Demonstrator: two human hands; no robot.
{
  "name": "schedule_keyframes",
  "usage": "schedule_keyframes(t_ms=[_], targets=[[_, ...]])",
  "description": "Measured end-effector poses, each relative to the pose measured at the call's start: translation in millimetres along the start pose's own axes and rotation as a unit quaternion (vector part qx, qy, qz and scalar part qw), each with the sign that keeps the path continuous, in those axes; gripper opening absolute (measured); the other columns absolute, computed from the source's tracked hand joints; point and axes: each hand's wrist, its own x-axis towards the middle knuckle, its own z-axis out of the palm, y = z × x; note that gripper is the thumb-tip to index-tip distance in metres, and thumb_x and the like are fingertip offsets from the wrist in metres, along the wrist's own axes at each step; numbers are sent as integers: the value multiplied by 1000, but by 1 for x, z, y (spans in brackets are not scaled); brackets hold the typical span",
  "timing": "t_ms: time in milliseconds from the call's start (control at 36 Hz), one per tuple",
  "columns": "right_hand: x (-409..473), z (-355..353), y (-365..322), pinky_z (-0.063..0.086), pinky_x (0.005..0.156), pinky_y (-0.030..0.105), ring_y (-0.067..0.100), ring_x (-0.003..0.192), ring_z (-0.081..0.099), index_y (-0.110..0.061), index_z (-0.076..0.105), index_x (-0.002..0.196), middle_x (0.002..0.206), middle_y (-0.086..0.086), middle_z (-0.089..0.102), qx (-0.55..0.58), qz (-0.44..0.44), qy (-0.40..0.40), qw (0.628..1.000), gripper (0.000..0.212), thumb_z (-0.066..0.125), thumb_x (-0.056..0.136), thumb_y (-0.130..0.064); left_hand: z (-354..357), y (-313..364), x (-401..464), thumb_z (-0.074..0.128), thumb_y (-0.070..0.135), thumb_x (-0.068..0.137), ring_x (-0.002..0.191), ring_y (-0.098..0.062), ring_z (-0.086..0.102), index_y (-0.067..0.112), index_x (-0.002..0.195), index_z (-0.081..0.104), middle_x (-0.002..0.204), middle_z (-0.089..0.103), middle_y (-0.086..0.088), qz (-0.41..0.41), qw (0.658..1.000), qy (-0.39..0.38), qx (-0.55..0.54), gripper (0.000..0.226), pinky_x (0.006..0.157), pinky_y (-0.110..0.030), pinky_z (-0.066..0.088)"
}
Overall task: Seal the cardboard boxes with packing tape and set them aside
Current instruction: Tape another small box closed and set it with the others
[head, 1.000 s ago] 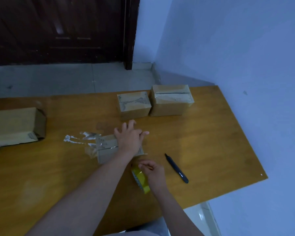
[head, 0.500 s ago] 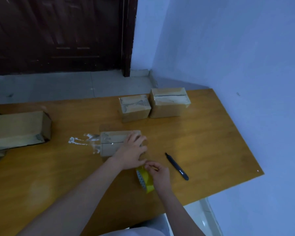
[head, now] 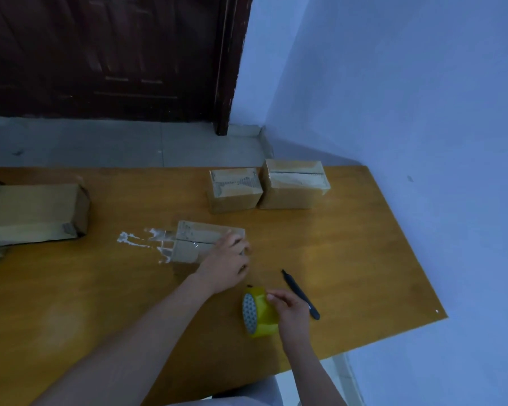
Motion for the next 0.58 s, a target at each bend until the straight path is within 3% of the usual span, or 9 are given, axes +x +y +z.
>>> schedule_keyframes(t_ms=[56, 139, 222, 389, 500, 583], targets=[[0, 0, 0, 50, 82, 27, 8, 84, 66, -13, 74, 80, 83, -4, 74, -5, -2, -3, 1000, 13, 67, 82, -2, 2, 6, -3, 78, 27, 70, 102, -16, 43, 22, 76, 77, 100, 65, 3, -14, 1000, 21, 18, 8, 108, -46, 36], [-2, 1, 1, 49, 81, 25, 4, 81, 65, -13, 74, 76, 80, -9, 73, -17, -11, -8, 1000, 15, 68, 81, -1, 3, 15, -4, 78, 23, 67, 102, -19, 51, 19, 113, 71, 103, 67, 2, -42, 999, 27, 4, 47, 102, -42, 46], [-4, 2, 1, 47, 79, 22, 4, 82, 65, -14, 74, 76, 80, -9, 73, -21, -15, -15, 1000, 16, 68, 81, -1, 0, 22, -3, 81, 19, 61, 97, -20, 55, 15, 122, 65, 101, 68, 2, -74, 997, 30, -13, 63, 93, -38, 51], [-5, 0, -3, 48, 82, 25, 6, 86, 65, -14, 74, 75, 83, -8, 73, -7, -21, 0, 1000, 17, 67, 81, 0, -7, 21, -19, 80, 5, 47, 88, -13, 39, 17, 103, 71, 91, 64, 6, -78, 996, 20, -46, 58, 65, -24, 52], [1, -5, -1, 46, 78, 25, 12, 90, 64, -15, 74, 74, 88, -4, 73, 4, -35, 27, 999, 20, 66, 81, 2, -15, 20, -42, 80, -3, 43, 77, -8, 34, 26, 78, 71, 75, 61, 15, -40, 998, 18, -52, 46, 63, -13, 28], [6, -10, 3, 45, 73, 23, 19, 92, 65, -15, 73, 75, 91, 3, 72, 16, -40, 51, 998, 21, 66, 81, 4, -19, 14, -53, 79, -11, 45, 75, -5, 37, 25, 63, 67, 67, 62, 14, -15, 993, 36, -110, 42, 60, -15, 29]])
